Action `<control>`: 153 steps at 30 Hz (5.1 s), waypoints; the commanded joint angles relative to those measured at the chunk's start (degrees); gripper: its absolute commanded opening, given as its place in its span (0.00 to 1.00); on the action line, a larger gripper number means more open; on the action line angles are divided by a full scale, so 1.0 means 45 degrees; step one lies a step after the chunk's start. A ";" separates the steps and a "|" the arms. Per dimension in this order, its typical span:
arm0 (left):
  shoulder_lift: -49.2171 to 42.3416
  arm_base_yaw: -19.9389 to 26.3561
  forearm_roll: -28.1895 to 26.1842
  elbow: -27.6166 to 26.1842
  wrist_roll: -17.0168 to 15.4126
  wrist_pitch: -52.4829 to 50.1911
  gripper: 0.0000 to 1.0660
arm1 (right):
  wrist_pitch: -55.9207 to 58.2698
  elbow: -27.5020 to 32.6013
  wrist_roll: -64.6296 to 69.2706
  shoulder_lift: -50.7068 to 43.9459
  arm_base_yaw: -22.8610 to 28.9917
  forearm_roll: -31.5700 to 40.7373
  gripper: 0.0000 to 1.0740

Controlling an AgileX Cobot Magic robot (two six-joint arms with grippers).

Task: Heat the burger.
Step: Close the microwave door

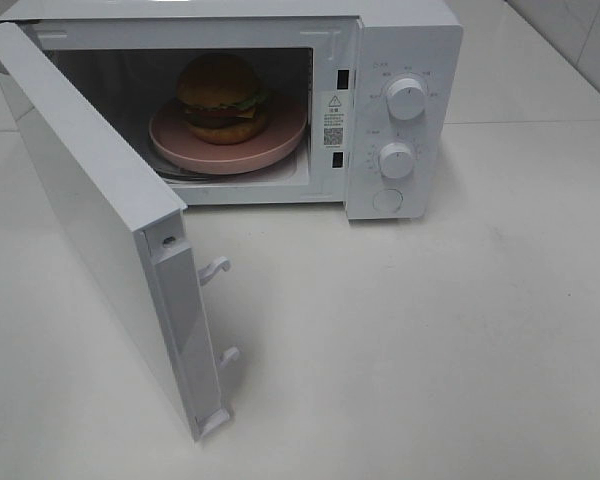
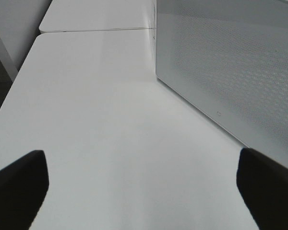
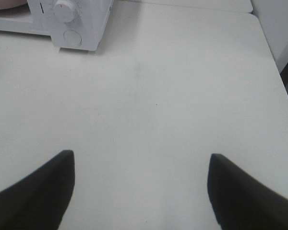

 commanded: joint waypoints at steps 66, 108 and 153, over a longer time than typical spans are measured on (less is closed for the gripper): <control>-0.0229 0.0013 0.0140 -0.0025 -0.0089 -0.0076 0.94 | -0.0433 0.0178 0.0000 -0.0611 -0.0102 0.0025 0.68; 0.6341 0.0013 0.0357 -0.0115 -0.0115 -0.8607 0.00 | -0.0433 0.0178 0.0000 -0.0611 -0.0102 0.0025 0.68; 1.5317 -0.0038 0.3349 0.3680 -0.2355 -2.3275 0.00 | -0.0433 0.0178 0.0000 -0.0611 -0.0102 0.0025 0.68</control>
